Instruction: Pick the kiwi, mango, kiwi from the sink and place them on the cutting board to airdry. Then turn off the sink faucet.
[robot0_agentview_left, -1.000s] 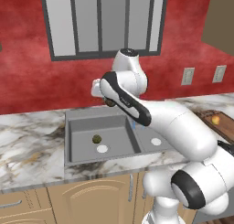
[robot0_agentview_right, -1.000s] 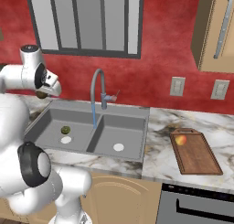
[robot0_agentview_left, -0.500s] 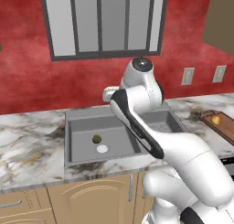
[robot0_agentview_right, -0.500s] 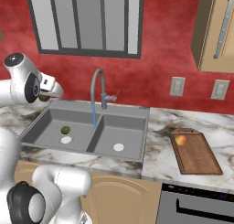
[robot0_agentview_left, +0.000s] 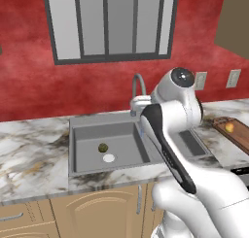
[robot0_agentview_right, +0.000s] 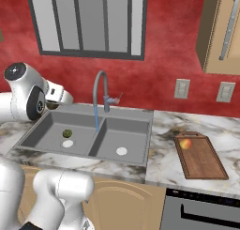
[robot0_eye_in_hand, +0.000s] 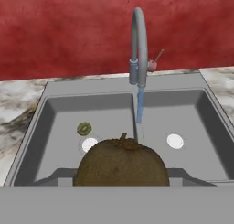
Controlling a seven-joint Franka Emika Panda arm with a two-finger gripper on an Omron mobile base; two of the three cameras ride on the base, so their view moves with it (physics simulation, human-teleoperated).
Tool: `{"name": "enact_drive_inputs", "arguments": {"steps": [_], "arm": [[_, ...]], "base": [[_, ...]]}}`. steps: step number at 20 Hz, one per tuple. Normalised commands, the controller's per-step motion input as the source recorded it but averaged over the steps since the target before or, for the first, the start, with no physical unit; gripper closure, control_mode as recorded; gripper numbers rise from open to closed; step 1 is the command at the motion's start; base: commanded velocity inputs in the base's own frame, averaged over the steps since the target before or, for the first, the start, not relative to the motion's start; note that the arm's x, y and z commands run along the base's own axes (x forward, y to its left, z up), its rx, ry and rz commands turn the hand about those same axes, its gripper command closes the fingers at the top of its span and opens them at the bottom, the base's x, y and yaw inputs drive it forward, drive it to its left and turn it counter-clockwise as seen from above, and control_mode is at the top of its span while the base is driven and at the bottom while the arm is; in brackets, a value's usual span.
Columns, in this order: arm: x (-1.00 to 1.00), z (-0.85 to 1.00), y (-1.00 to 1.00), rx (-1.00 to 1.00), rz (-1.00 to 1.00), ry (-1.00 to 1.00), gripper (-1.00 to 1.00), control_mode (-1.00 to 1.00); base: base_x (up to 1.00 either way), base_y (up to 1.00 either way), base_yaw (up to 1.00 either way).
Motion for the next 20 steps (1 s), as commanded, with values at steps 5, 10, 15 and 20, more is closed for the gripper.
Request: {"name": "enact_drive_inputs", "arguments": {"steps": [5,10,15,20], "arm": [[-0.47,0.22,-0.48,0.0,-0.09,0.0,1.0,-1.0],[-0.44,0.12,-0.49,0.0,-0.12,0.0,1.0,-1.0],[-0.39,0.03,-0.51,0.0,-0.13,0.02,1.0,-1.0],[-0.23,0.0,-0.45,0.0,-0.16,0.07,1.0,-1.0]], "base": [[0.0,0.0,0.0],[0.0,0.0,0.0],[0.0,0.0,0.0],[0.0,0.0,0.0]]}}
